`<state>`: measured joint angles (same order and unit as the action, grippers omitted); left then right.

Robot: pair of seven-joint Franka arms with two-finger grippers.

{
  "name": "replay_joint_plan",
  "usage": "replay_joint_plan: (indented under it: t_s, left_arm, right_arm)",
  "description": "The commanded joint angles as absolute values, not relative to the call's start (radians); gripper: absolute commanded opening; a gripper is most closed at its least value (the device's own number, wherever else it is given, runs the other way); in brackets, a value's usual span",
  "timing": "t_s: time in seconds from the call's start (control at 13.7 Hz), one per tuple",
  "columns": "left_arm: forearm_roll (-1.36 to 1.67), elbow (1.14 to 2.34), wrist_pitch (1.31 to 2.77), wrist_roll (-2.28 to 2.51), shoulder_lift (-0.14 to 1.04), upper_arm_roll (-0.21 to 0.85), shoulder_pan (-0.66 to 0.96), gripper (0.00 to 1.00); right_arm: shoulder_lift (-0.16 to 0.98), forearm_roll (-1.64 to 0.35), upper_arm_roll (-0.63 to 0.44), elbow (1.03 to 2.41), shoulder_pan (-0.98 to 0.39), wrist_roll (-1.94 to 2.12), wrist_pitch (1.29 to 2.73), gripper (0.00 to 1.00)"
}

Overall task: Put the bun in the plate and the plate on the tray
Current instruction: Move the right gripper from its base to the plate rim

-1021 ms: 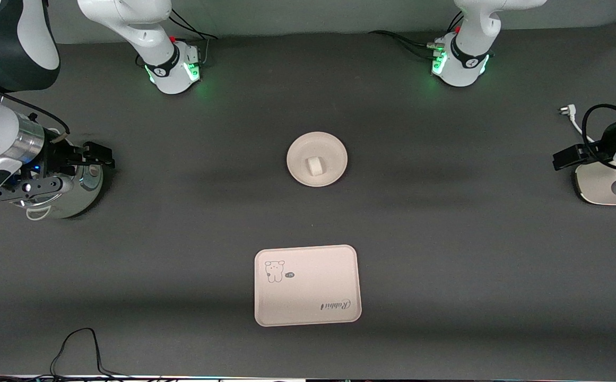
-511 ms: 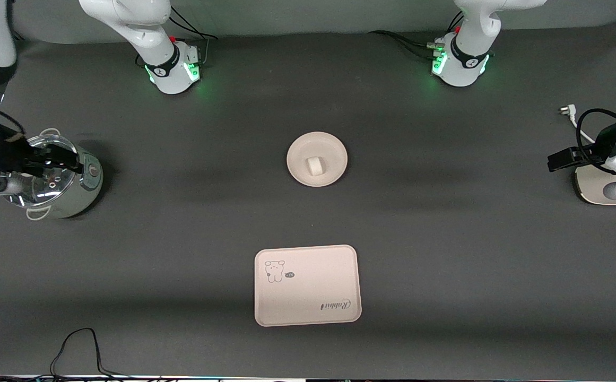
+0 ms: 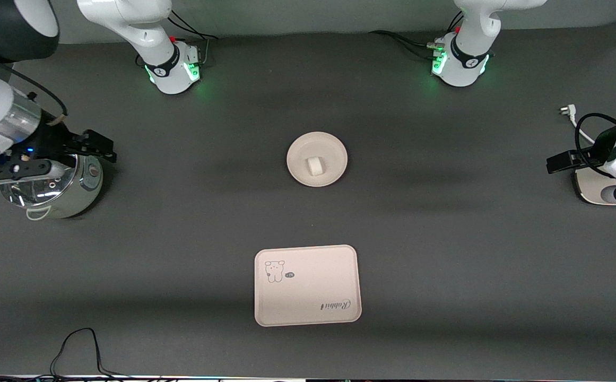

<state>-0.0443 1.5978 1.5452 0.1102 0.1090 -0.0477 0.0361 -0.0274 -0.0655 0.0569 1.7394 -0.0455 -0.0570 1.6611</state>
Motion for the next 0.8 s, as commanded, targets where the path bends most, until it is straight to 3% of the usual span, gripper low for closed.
replay_joint_plan:
  t_s: [0.0,0.44,0.58,0.73]
  left_arm:
    - [-0.037,1.586,1.531,0.089,0.117,-0.054,0.032,1.00]
    - [-0.037,1.586,1.539,0.066,0.126,-0.055,0.028,1.00]
    - [-0.038,1.585,1.540,0.067,0.132,-0.055,0.029,1.00]
    - [-0.038,1.583,1.540,0.067,0.135,-0.055,0.029,1.00]
  right_arm:
    - [-0.037,-0.066,0.026,1.769,-0.017,-0.051,1.686,1.00]
    - [-0.044,-0.064,0.047,1.767,-0.021,-0.064,1.675,1.00]
    - [-0.032,-0.081,0.107,1.772,-0.021,-0.170,1.687,1.00]
    - [-0.028,-0.126,0.232,1.840,-0.025,-0.270,1.786,1.00]
